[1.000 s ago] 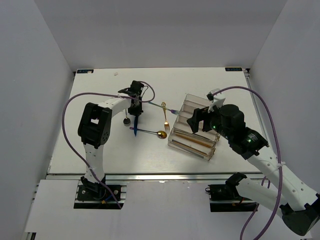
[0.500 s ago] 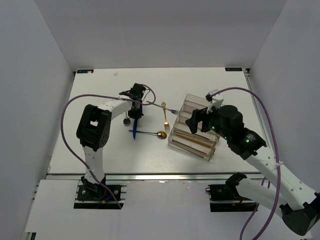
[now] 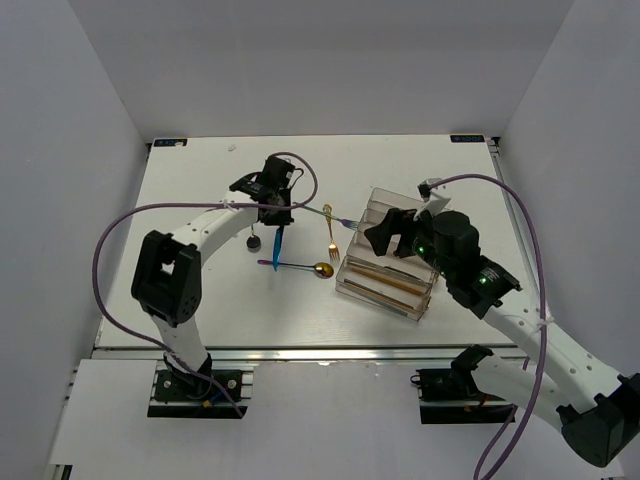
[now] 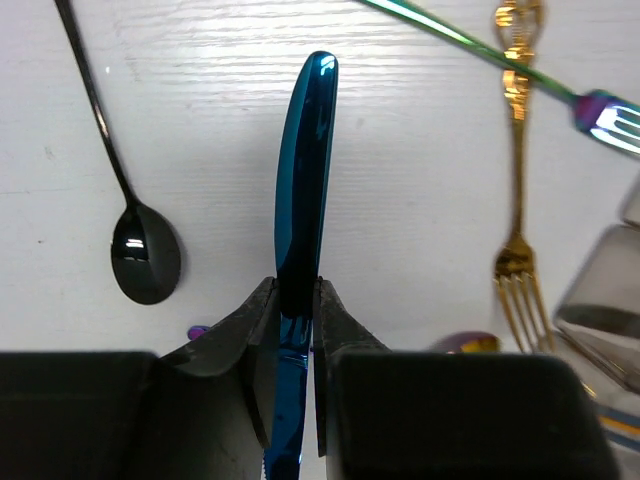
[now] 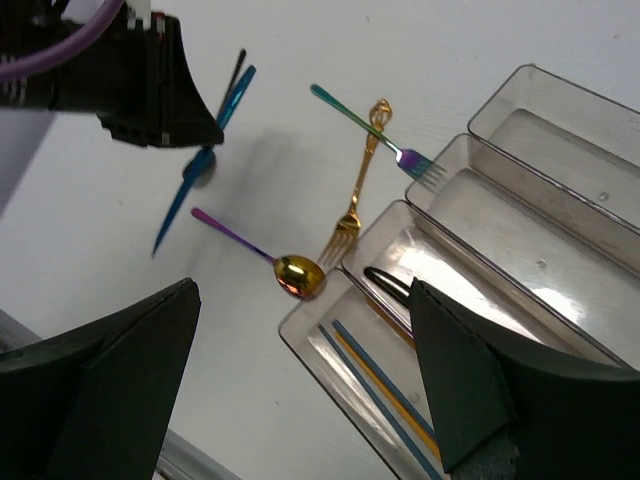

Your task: Sort the eating utensils into containers

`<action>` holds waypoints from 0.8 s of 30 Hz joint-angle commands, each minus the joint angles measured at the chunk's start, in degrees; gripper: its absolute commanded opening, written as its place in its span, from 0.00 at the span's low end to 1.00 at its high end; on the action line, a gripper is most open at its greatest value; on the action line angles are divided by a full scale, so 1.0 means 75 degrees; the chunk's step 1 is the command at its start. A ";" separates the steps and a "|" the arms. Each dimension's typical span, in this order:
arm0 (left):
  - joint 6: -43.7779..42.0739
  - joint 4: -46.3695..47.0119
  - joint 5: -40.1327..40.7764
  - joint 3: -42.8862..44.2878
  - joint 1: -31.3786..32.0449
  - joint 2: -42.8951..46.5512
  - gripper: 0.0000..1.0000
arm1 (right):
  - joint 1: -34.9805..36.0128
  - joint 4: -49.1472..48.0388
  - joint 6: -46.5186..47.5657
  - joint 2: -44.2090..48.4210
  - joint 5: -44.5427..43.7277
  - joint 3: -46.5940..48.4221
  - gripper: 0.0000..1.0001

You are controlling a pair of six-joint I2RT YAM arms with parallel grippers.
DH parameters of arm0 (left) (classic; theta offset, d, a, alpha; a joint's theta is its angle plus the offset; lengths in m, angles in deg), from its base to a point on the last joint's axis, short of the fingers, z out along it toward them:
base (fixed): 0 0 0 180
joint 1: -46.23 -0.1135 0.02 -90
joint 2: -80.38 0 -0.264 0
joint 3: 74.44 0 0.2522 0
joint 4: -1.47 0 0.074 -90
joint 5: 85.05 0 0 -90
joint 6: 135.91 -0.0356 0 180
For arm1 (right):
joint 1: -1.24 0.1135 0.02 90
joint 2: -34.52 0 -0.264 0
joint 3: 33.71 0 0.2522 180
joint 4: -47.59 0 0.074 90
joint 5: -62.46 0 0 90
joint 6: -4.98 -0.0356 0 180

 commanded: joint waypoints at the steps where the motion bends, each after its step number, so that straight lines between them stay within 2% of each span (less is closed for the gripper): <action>1: 0.0184 0.0267 -0.0324 -0.0186 0.0295 0.1123 0.00 | -0.0051 -0.1395 -0.1192 -0.0104 -0.0121 -0.0185 0.89; 3: 0.0254 0.0595 -0.0652 -0.0560 0.0436 0.1452 0.00 | -0.0051 -0.2248 -0.1813 -0.0186 0.0160 -0.0407 0.89; 10: 0.0558 0.1321 -0.1450 -0.1135 0.1080 0.2426 0.00 | -0.0051 -0.3282 -0.3208 -0.1076 0.0302 -0.0408 0.87; 13: 0.0746 0.1930 -0.2128 -0.1358 0.1268 0.2731 0.00 | -0.0051 -0.3692 -0.3701 -0.1485 0.0418 -0.0408 0.86; 24: 0.1016 0.2834 -0.2949 -0.1605 0.1527 0.2802 0.00 | -0.0051 -0.3272 -0.4112 -0.2565 0.0091 0.0295 0.83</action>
